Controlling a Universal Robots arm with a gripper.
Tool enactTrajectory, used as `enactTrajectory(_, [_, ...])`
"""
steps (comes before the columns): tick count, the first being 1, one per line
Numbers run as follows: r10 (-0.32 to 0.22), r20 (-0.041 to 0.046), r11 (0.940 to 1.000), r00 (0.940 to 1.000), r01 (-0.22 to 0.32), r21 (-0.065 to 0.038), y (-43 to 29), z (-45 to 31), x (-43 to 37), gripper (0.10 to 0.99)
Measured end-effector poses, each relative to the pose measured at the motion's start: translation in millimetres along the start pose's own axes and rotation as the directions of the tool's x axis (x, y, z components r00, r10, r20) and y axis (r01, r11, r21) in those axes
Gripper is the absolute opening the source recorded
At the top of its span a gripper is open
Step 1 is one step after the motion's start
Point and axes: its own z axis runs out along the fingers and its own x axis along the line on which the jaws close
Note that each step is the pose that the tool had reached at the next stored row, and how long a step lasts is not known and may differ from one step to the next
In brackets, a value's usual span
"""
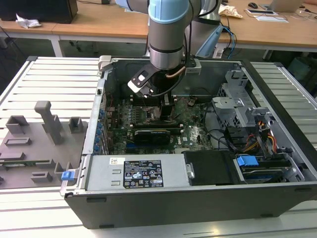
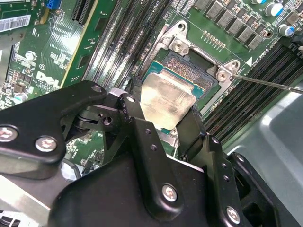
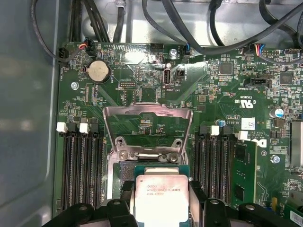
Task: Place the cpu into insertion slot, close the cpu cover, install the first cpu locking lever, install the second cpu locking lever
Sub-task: 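Place the cpu into insertion slot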
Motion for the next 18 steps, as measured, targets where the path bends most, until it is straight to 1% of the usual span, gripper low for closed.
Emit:
enactTrajectory(14, [0.0, -0.0003, 1.0, 1.0, 0.0, 0.0, 0.0, 0.4, 0.3, 0.541])
enactTrajectory(16, [0.0, 0.0004, 1.0, 1.0, 0.0, 0.0, 0.1, 0.4, 2.2, 0.541])
enactTrajectory(18, [0.002, 0.0013, 1.0, 1.0, -0.002, 0.0, 0.1, 0.4, 6.6, 0.541])
